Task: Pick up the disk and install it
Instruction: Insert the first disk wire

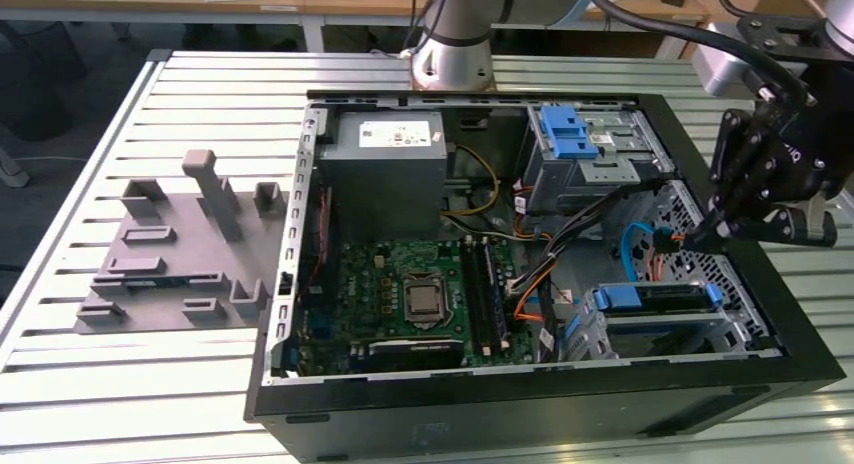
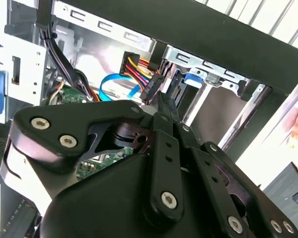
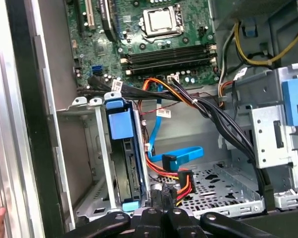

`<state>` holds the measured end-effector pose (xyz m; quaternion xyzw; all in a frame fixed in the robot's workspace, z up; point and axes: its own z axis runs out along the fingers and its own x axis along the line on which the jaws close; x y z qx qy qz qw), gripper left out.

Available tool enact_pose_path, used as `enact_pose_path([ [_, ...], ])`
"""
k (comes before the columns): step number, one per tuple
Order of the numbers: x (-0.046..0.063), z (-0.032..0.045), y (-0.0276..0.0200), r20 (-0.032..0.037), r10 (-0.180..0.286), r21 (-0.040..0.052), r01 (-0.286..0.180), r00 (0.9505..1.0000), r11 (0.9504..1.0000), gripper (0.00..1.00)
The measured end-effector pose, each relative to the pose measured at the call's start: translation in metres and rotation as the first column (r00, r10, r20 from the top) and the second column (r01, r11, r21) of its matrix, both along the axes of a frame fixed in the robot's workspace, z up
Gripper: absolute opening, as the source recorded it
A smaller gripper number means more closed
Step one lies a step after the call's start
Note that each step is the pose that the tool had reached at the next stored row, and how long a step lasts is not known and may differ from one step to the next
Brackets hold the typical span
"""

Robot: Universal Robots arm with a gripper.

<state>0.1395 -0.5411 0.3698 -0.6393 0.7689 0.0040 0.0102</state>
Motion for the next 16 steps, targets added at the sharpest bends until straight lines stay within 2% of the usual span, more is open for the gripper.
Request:
enact_pose_path([
  [5,0.001,-0.0001,0.0021,0.0,-0.041,-0.0004,0.041,0.9991,0.9991,0.11],
  [8,0.0015,-0.0001,0.0073,0.0,-0.046,-0.0019,0.046,0.9989,0.9989,0.11],
  [9,0.0016,-0.0003,0.0087,0.0001,-0.048,-0.0035,0.048,0.9989,0.9989,0.17],
  [10,0.0018,-0.0004,0.0096,0.0002,-0.05,-0.0057,0.05,0.9988,0.9987,0.17],
  [11,0.0019,-0.0006,0.01,0.0003,-0.055,-0.0076,0.055,0.9985,0.9985,0.24],
  [16,0.002,-0.0028,0.0101,0.0004,-0.123,-0.0096,0.123,0.9924,0.9923,0.24],
])
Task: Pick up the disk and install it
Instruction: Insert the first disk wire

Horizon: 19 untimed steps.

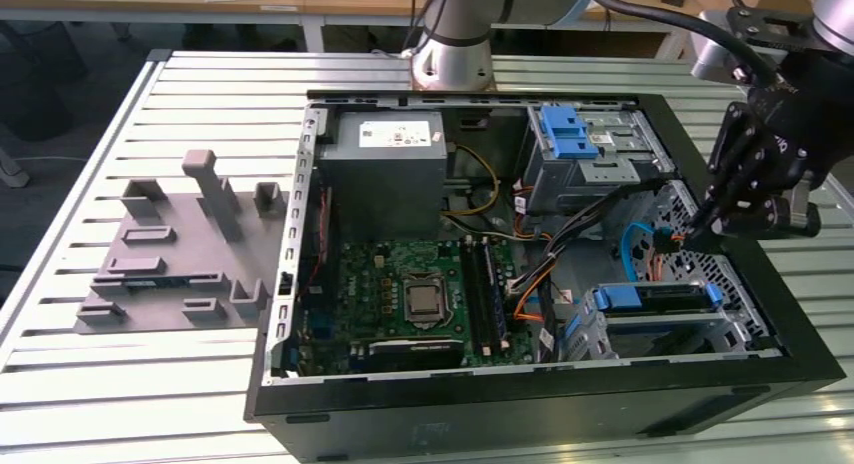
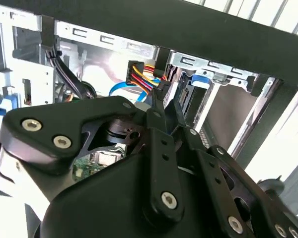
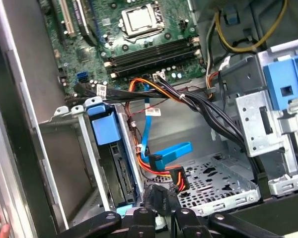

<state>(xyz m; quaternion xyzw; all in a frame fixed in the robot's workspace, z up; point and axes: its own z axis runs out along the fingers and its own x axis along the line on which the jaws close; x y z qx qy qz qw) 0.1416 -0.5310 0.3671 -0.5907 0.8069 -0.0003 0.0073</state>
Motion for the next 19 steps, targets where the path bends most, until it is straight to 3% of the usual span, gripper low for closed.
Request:
enact_pose_path([
  [6,0.0,-0.0033,0.0006,0.0001,-0.069,-0.0027,0.069,0.9976,0.9976,0.24],
  [10,0.0002,-0.0051,0.0025,0.0006,-0.092,-0.0075,0.092,0.9958,0.9958,0.25],
  [11,0.0002,-0.0053,0.0034,0.0008,-0.094,-0.0103,0.094,0.9956,0.9955,0.31],
  [12,0.0002,-0.0056,0.0044,0.0011,-0.096,-0.013,0.096,0.9954,0.9953,0.31],
  [16,0.0004,-0.0066,0.0082,0.0029,-0.103,-0.0308,0.103,0.9947,0.9942,0.31],
  [19,0.0005,-0.0079,0.0099,0.0053,-0.108,-0.0532,0.108,0.9942,0.9927,0.31],
])
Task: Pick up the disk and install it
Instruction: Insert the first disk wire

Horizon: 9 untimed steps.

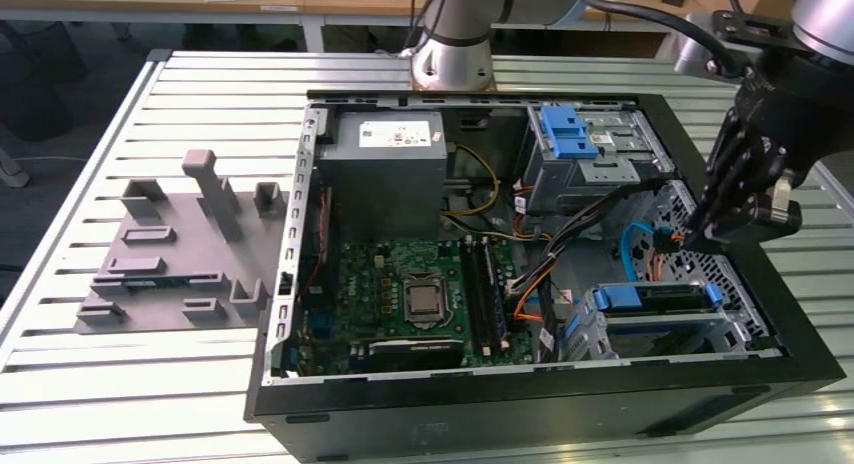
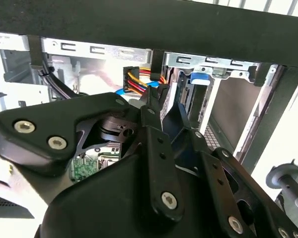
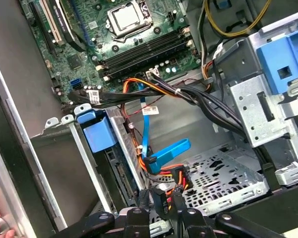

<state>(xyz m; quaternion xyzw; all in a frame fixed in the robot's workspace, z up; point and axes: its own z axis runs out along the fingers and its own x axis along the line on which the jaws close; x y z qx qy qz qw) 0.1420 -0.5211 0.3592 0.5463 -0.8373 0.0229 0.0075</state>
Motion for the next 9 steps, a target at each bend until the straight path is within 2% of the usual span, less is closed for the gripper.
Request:
enact_pose_path([
  [4,0.0003,-0.0018,0.0029,0.0,-0.007,-0.0234,0.007,1.0,0.9997,0.31],
  [9,0.0015,-0.0041,0.0079,0.0002,-0.015,-0.0396,0.015,0.9999,0.9991,0.31],
])
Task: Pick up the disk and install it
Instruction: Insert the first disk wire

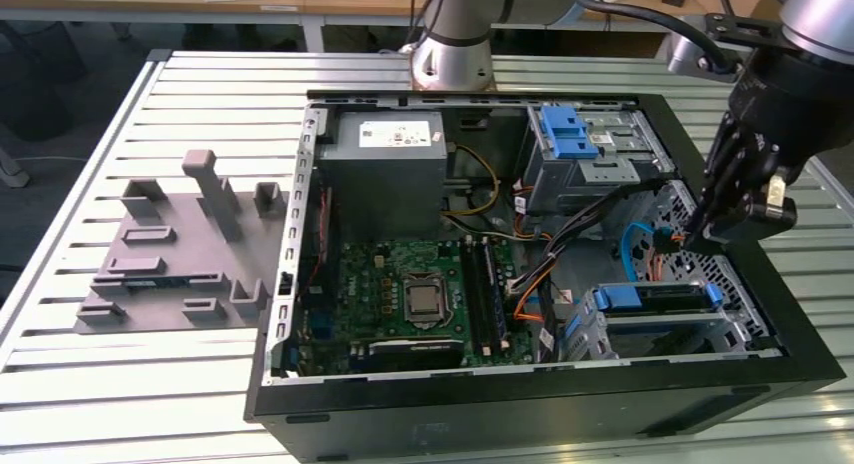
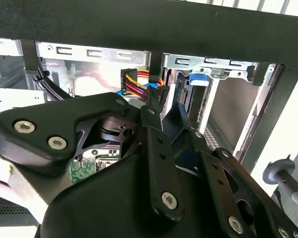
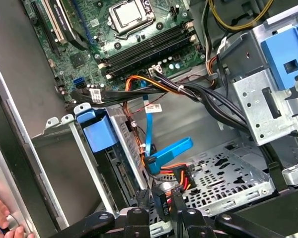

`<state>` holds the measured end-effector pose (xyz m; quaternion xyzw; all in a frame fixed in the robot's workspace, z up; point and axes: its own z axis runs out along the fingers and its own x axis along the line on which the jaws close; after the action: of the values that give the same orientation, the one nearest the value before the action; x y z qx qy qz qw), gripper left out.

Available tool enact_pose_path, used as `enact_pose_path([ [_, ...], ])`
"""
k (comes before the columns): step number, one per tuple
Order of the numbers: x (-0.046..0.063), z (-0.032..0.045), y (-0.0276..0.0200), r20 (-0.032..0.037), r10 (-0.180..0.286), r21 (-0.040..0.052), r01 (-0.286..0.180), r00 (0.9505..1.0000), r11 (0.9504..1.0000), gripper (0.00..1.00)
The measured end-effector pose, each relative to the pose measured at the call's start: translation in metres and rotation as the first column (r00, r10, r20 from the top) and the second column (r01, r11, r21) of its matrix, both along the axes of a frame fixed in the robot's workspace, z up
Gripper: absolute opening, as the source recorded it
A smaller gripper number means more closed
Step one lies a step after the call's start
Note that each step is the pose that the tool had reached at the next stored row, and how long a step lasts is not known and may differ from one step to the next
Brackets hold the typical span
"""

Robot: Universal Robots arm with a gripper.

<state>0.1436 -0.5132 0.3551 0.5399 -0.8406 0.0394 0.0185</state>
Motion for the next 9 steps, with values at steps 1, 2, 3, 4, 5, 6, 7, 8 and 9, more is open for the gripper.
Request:
enact_pose_path([
  [1,0.0004,-0.0005,0.001,0.0,-0.002,-0.0024,0.002,1.0,1.0,0.31],
  [2,0.0006,-0.0007,0.0018,0.0,-0.003,-0.0057,0.003,1.0,1.0,0.31],
  [3,0.0009,-0.0008,0.0024,0.0001,-0.004,-0.0094,0.004,1.0,0.9999,0.31],
  [4,0.0014,-0.0009,0.0028,0.0,-0.005,-0.0189,0.005,1.0,0.9998,0.31],
  [5,0.0015,-0.0009,0.0028,0.0001,-0.005,-0.0191,0.005,1.0,0.9998,0.24],
  [6,0.0015,-0.0009,0.0028,0.0,-0.005,-0.0192,0.005,1.0,0.9998,0.17],
  [7,0.0015,-0.0009,0.0026,0.0,-0.005,-0.0192,0.005,1.0,0.9998,0.17],
  [8,0.0015,-0.001,0.0021,0.0,-0.001,-0.0191,0.001,1.0,0.9998,0.17],
  [9,0.0015,-0.0009,0.0018,0.0,0.006,-0.0192,-0.006,1.0,0.9998,0.16],
])
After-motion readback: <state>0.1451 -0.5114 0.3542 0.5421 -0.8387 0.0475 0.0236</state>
